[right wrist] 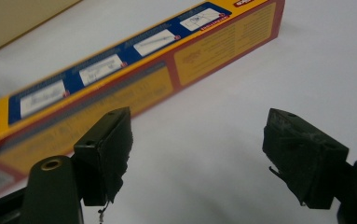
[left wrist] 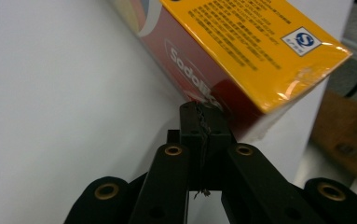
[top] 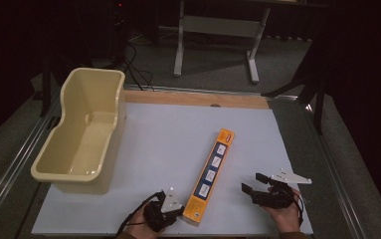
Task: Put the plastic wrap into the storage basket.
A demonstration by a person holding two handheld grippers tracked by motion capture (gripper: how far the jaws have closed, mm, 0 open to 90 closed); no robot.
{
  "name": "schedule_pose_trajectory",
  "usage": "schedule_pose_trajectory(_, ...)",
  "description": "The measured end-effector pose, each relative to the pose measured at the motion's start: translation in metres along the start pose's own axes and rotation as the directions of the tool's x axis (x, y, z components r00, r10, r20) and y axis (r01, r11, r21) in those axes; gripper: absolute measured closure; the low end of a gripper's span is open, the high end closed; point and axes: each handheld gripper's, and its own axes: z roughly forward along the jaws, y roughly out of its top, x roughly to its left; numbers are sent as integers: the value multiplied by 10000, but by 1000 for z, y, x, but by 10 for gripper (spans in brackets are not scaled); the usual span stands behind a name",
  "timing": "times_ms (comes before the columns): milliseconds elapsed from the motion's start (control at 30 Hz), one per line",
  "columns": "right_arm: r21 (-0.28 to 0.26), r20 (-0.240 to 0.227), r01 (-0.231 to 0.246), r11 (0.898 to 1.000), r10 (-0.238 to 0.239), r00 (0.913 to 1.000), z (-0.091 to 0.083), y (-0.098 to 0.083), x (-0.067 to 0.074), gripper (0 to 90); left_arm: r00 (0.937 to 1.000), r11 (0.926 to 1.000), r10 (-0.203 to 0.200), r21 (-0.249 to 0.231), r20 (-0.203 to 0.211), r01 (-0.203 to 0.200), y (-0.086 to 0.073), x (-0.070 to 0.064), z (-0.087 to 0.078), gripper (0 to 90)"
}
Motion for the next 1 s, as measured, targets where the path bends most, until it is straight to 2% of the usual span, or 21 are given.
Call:
schedule_pose_trajectory(100, -44, 42, -175, 9998, 175, 9998, 0, 3, 5, 219, 9993, 9999, 103, -137, 346, -99, 8, -10, 11, 898)
schedule_pose_trajectory(133, -127, 58, -216, 9997, 217, 9997, 1, 6, 9, 202, 9980, 9996, 192, -239, 600, -178, 15, -18, 22, 898)
schedule_pose_trajectory(167, -127, 58, -216, 9997, 217, 9997, 1, 6, 9, 202, 9980, 9996, 192, -239, 600, -178, 15, -18, 22, 898)
schedule_pose_trajectory(200, -311, -21, -177, 9994, 176, 9998, 2, 11, 14, 191, 9950, 9985, 472, -320, 877, -446, 23, -27, 32, 897)
schedule_pose_trajectory(233, -311, -21, -177, 9994, 176, 9998, 2, 11, 14, 191, 9950, 9985, 472, -320, 877, -446, 23, -27, 32, 897)
schedule_pose_trajectory(333, -339, 8, -210, 9992, 210, 9998, 9, 17, 22, 161, 9873, 9953, 889, -497, 1316, -830, 36, -39, 48, 893)
schedule_pose_trajectory(400, -310, -4, -217, 9993, 217, 9998, 11, 18, 24, 154, 9879, 9949, 938, -485, 1235, -884, 36, -39, 48, 884)
schedule_pose_trajectory(500, -28, 42, -201, 9998, 201, 9998, 22, 20, 29, 143, 9930, 9954, 786, -624, 886, -732, 32, -33, 40, 833)
schedule_pose_trajectory(533, 41, 74, -174, 9998, 173, 9998, 24, 20, 30, 143, 9959, 9962, 588, -677, 681, -541, 29, -26, 33, 815)
schedule_pose_trajectory(600, 233, 212, -175, 9996, 170, 9996, 31, 22, 32, 140, 9997, 9961, 199, -869, 169, -184, 22, -13, 16, 735)
schedule_pose_trajectory(633, 300, 186, -255, 9992, 249, 9995, 35, 23, 33, 141, 9999, 9957, 131, -923, 62, -125, 21, -10, 11, 682)
schedule_pose_trajectory(667, 423, 205, -309, 9986, 300, 9993, 40, 25, 34, 140, 9999, 9950, -13, -997, -169, -4, 17, -3, 0, 586)
schedule_pose_trajectory(700, 423, 205, -309, 9986, 300, 9993, 40, 25, 34, 140, 9992, 9947, -82, -1025, -380, 43, 15, 1, -6, 586)
schedule_pose_trajectory(733, 620, 375, -328, 9975, 305, 9988, 47, 27, 38, 140, 9962, 9938, -146, -1111, -864, 49, 10, 7, -17, 518)
schedule_pose_trajectory(767, 620, 375, -328, 9975, 305, 9988, 47, 27, 38, 140, 9937, 9936, -158, -1125, -1109, 32, 7, 11, -24, 518)
schedule_pose_trajectory(800, 759, 369, -403, 9963, 375, 9986, 54, 30, 41, 135, 9810, 9935, -294, -1137, -1918, 76, -3, 21, -40, 469)
schedule_pose_trajectory(833, 759, 369, -403, 9963, 375, 9986, 54, 30, 41, 135, 9810, 9935, -294, -1137, -1918, 76, -3, 21, -40, 454)
schedule_pose_trajectory(867, 804, 429, -371, 9961, 337, 9985, 57, 31, 43, 132, 9747, 9935, -422, -1127, -2197, 176, -10, 28, -49, 454)
schedule_pose_trajectory(933, 946, 1001, -323, 9950, 228, 9947, 67, 35, 47, 110, 9700, 9907, -781, -1268, -2304, 496, -20, 40, -61, 400)
schedule_pose_trajectory(967, 946, 1001, -323, 9950, 228, 9947, 67, 35, 47, 110, 9689, 9904, -843, -1262, -2328, 558, -22, 44, -64, 400)
schedule_pose_trajectory(1000, 1023, 1271, -426, 9938, 294, 9915, 72, 37, 47, 104, 9641, 9909, -787, -1256, -2535, 478, -27, 49, -69, 384)
